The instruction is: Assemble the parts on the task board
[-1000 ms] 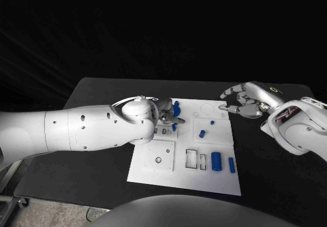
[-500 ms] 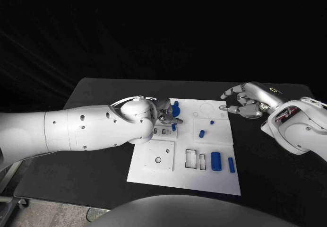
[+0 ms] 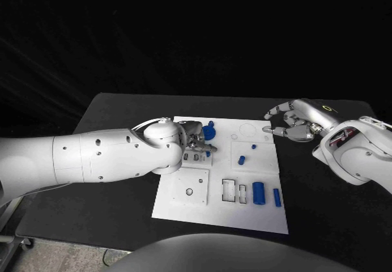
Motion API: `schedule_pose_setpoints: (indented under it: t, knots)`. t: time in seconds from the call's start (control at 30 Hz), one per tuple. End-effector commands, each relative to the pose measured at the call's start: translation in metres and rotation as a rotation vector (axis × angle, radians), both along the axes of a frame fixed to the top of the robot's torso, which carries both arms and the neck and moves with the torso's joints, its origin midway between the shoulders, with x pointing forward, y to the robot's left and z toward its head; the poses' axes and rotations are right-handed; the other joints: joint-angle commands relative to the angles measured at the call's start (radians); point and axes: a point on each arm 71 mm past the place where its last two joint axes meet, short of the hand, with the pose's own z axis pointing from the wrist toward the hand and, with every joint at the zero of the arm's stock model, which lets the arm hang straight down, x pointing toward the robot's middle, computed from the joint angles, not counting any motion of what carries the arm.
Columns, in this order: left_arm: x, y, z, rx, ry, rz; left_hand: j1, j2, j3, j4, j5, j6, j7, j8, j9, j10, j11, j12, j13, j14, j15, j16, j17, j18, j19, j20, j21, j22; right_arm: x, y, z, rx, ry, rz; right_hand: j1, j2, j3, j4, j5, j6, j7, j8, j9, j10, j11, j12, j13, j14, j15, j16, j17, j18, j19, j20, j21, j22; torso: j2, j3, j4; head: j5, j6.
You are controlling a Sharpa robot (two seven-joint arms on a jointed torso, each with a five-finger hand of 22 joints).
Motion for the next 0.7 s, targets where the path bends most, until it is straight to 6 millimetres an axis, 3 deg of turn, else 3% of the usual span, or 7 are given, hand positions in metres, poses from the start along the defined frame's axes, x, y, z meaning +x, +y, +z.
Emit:
schedule_pose_setpoints:
  t: [0.03,0.6,0.7]
  knots:
    - [-0.0013,-0.0014,-0.0025,0.002,0.025,-0.007,-0.010,-0.001,0.004,0.001,-0.001,0.009,-0.002,-0.004,-0.001,0.103,0.007,-0.002,0.262,0.105,0.005,0.002,0.263,-0.002,0.036,0.009,-0.005,0.192,0.0003,-0.0006,-0.0010,-0.007,0.009,-0.002,0.000,0.009,-0.004,0.000,0.005,0.005,-0.001,-0.004,-0.002,0.105,0.005,0.004,0.263,0.099,0.007,0.002,0.243,0.000,0.005,0.003,0.000,0.147,0.000,-0.0004,0.0001,0.002,0.000]
    - [0.0026,-0.0004,-0.0055,0.007,0.024,0.004,0.004,0.000,0.014,-0.003,0.036,0.024,-0.003,-0.027,0.001,0.103,0.006,-0.002,0.262,0.105,0.005,0.002,0.263,0.001,0.026,0.010,-0.011,0.183,0.0002,-0.0026,-0.0013,-0.009,0.013,-0.008,-0.001,0.010,-0.004,0.001,0.006,0.006,0.000,-0.005,-0.002,0.105,0.005,0.004,0.263,0.099,0.007,0.001,0.242,0.001,0.005,0.003,-0.002,0.146,-0.001,0.0001,-0.0014,0.001,0.000]
    - [0.0034,-0.0010,-0.0060,0.011,0.026,0.002,0.006,0.000,0.015,-0.002,0.044,0.026,-0.003,-0.031,0.001,0.103,0.006,-0.002,0.262,0.105,0.005,0.002,0.263,0.002,0.024,0.010,-0.013,0.181,0.0002,-0.0026,-0.0014,-0.009,0.014,-0.008,-0.001,0.012,-0.004,0.001,0.006,0.007,0.000,-0.005,-0.002,0.105,0.005,0.004,0.263,0.099,0.008,0.001,0.242,0.001,0.004,0.003,-0.003,0.146,-0.001,0.0002,-0.0003,0.006,0.000]
